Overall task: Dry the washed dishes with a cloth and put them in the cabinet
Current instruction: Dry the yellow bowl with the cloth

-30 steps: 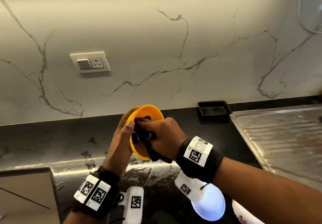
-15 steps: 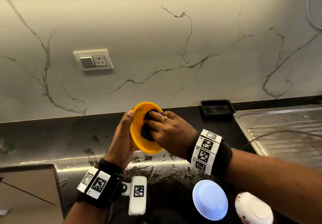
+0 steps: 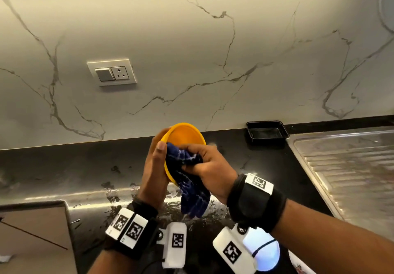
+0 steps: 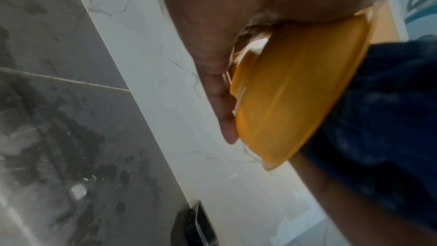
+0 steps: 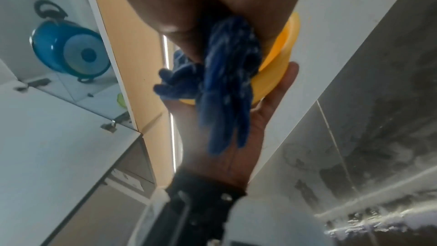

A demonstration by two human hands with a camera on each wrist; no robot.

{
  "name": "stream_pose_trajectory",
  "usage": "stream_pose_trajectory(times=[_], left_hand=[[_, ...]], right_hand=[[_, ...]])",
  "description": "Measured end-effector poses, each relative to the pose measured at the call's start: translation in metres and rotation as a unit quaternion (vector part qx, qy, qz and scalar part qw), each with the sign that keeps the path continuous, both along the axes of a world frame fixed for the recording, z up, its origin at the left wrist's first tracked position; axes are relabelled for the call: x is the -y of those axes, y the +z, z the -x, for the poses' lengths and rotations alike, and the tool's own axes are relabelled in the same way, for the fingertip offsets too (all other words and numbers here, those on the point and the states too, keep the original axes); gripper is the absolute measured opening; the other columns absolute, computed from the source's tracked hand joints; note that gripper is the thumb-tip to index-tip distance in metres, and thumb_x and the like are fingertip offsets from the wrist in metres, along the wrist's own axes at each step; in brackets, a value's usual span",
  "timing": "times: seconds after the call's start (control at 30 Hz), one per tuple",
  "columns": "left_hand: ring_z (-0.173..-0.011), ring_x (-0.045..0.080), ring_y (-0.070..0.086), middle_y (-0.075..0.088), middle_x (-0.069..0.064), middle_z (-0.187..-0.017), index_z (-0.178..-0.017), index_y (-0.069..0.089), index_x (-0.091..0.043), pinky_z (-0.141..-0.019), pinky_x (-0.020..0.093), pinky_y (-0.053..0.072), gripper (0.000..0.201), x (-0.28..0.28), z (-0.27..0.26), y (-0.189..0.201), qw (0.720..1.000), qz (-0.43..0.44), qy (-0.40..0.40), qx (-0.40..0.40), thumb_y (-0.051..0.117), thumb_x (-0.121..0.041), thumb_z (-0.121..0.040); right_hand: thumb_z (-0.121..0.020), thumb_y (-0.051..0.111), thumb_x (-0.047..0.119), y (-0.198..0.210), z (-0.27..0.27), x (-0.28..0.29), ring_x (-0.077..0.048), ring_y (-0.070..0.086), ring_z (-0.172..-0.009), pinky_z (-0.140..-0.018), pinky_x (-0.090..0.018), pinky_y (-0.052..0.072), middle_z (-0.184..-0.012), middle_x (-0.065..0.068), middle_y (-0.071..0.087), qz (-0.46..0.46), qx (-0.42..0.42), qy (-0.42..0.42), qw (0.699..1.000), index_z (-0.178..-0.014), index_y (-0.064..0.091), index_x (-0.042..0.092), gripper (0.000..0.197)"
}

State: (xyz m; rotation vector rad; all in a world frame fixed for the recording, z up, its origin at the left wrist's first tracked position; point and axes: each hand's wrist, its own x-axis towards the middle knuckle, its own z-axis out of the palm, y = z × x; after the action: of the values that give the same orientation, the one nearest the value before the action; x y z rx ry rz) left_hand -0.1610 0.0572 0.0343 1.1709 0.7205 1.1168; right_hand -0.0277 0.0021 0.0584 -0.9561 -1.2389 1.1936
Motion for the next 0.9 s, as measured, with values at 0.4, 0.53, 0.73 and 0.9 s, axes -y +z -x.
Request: stream_pose_trajectory(times=[0.4,0.53,0.73,0.9], left_hand=[[-0.112,0.024,0.068,0.069,0.0,-0.124,-0.12,0.065,-0.043,-0.088,0.046,0.058,0.054,-0.01,0.01,0.001,0.995,-0.09,0.017,-0.041,0.059,-0.075,-0.078],[-0.111,0.03,0.068,0.067,0.009,-0.126,-0.126,0.061,-0.027,-0.082,0.042,0.059,0.053,-0.009,0.008,0.002,0.992,-0.119,0.021,-0.046,0.054,-0.057,-0.083],[-0.113,0.024,0.068,0.07,0.0,-0.125,-0.12,0.066,-0.043,-0.093,0.05,0.057,0.052,-0.011,0.014,0.006,0.993,-0.075,-0.017,-0.089,0.06,-0.072,-0.076],[-0.114,0.034,0.068,0.067,0.018,-0.129,-0.138,0.058,-0.022,-0.085,0.046,0.06,0.067,-0.014,0.012,0.01,0.99,0.091,-0.106,-0.023,0.038,-0.068,-0.094]], right_hand=[[-0.08,0.049,0.001,-0.01,-0.026,-0.004,-0.024,0.061,-0.115,-0.097,-0.045,0.05,-0.123,0.0,0.069,-0.164,0.482,0.015,0.86,-0.12,0.071,0.02,0.049],[-0.085,0.051,-0.012,-0.005,-0.008,0.002,-0.025,0.065,-0.114,-0.103,-0.046,0.05,-0.122,-0.006,0.07,0.032,0.064,0.07,0.995,-0.123,0.067,0.01,0.047],[-0.09,0.059,0.008,-0.007,-0.035,-0.021,-0.03,0.061,-0.103,-0.074,-0.042,0.049,-0.11,0.001,0.067,-0.259,0.708,0.071,0.653,-0.107,0.072,0.025,0.027],[-0.101,0.05,0.01,0.004,-0.05,-0.026,-0.034,0.059,-0.103,-0.073,-0.046,0.05,-0.107,-0.008,0.064,-0.407,0.705,-0.077,0.576,-0.113,0.069,0.011,0.023]])
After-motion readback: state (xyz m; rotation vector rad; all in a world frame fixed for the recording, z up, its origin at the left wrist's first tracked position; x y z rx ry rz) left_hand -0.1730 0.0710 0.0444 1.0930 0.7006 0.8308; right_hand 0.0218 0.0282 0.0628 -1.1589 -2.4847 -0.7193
